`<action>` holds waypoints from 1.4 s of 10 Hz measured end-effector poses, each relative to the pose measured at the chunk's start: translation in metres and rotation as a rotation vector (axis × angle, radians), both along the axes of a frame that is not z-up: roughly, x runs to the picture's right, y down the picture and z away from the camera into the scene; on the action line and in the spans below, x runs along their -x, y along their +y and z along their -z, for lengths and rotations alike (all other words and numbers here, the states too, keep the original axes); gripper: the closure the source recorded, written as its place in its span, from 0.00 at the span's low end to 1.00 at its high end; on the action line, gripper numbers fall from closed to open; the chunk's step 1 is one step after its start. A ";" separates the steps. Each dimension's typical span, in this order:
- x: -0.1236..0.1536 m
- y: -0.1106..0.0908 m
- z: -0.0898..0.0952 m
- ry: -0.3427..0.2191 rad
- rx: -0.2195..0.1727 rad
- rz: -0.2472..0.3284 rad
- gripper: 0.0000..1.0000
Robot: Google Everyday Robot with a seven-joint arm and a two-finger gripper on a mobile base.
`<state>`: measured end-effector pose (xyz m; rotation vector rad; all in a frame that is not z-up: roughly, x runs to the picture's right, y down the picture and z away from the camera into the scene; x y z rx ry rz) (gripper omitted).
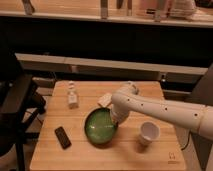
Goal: Drag the ceramic bowl in a circle
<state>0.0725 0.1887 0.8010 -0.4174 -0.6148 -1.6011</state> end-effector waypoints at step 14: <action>0.018 -0.007 0.003 -0.034 0.009 0.009 1.00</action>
